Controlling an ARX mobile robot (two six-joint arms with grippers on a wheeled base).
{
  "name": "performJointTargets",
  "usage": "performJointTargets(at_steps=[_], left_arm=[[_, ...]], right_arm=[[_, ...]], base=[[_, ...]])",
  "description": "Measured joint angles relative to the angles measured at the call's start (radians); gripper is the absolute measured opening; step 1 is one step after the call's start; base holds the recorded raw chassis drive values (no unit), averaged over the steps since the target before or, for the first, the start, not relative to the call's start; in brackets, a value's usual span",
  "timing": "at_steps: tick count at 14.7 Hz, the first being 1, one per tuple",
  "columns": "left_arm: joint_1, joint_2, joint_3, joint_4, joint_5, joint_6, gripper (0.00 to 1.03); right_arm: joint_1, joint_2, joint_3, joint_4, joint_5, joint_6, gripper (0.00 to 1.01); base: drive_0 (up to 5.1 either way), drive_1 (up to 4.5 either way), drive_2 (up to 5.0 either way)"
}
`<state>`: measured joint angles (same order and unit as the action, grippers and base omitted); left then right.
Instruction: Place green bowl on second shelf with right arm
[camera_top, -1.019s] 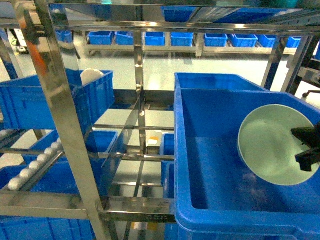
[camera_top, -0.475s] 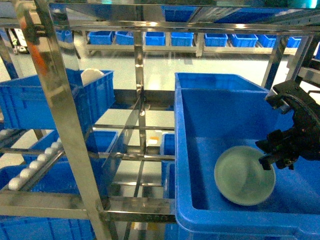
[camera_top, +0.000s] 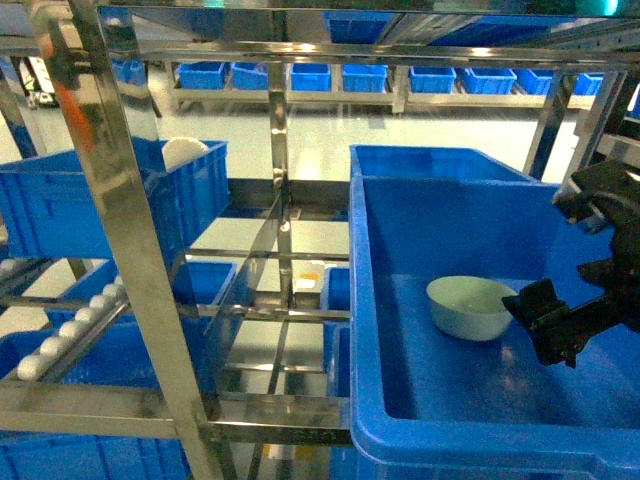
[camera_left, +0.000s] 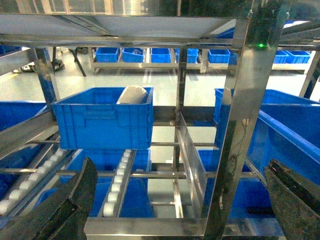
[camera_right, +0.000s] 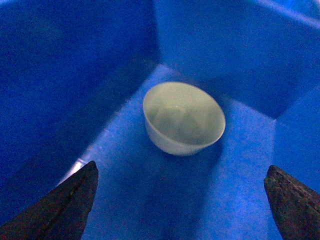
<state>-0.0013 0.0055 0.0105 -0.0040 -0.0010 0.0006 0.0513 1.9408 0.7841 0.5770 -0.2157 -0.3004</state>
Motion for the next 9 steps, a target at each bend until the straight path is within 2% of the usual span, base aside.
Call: performJointTargets(at_steps=[2,4,6,9], left_arm=[[0.000,0.000,0.000,0.000,0.000,0.000,0.98],[0.000,0.000,0.000,0.000,0.000,0.000,0.98],[0.000,0.000,0.000,0.000,0.000,0.000,0.98],[0.000,0.000,0.000,0.000,0.000,0.000,0.98]], right_arm=[[-0.020,-0.215,-0.163,0.042,-0.019,0.008,0.98],[-0.059,-0.430,-0.317,-0.027,-0.056,0.017,0.98],[-0.127,-0.682,-0.405,-0.181,-0.116,0.039,0.98],[-0.267,-1.093,-0.399,-0.500,-0.220,0.069,0.98]], base=[[0.0,0.00,0.0],[0.0,0.00,0.0],[0.0,0.00,0.0],[0.0,0.00,0.0]])
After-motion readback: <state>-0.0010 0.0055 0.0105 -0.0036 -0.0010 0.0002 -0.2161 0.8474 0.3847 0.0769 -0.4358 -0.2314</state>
